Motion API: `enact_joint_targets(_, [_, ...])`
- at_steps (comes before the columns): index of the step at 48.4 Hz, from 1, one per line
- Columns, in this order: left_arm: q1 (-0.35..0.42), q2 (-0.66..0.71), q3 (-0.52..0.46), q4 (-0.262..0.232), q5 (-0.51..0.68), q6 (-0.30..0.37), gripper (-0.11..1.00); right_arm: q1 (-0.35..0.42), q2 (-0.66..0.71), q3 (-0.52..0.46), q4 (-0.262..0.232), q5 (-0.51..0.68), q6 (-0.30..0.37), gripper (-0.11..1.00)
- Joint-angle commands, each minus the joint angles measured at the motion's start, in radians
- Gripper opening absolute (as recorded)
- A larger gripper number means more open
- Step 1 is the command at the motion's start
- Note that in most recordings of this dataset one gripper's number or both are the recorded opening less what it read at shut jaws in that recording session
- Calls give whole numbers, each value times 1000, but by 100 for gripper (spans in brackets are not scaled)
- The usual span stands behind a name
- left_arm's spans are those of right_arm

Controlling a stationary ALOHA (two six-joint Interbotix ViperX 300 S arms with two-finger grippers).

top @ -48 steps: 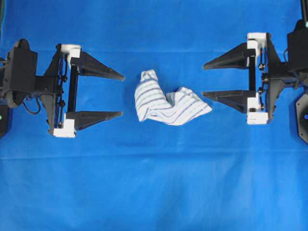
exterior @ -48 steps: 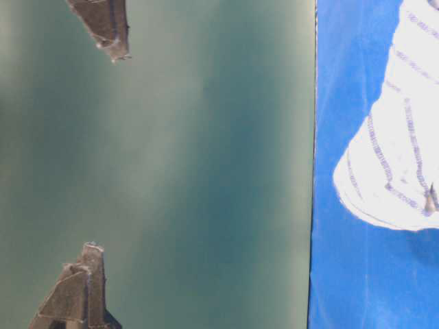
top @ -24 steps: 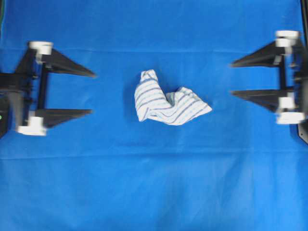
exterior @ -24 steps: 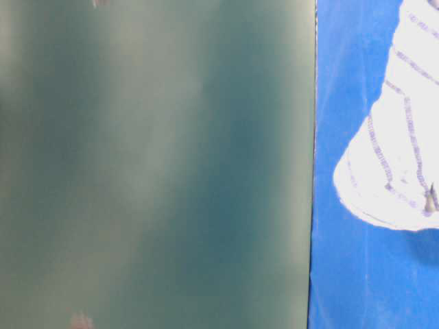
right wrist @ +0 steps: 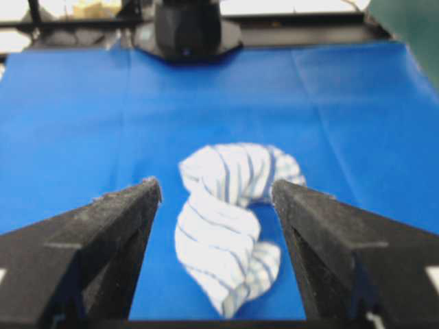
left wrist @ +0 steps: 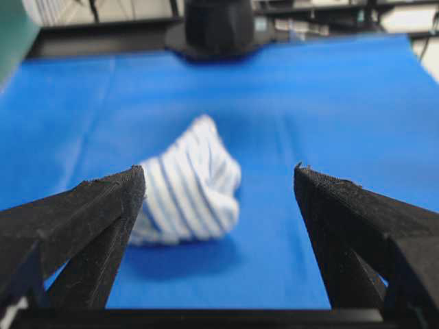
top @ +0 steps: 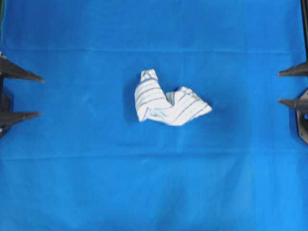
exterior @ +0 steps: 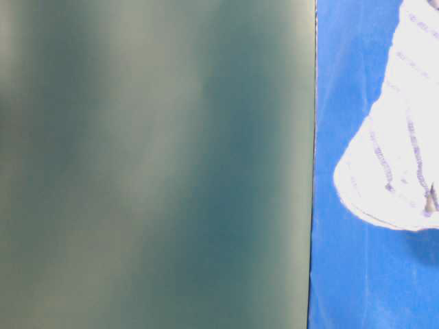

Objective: Hand over the towel.

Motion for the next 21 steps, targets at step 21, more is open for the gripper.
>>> enact_joint_targets(21, [38, -66, 80, -2, 2, -11, 91, 2, 37, 51, 35, -80, 5, 69])
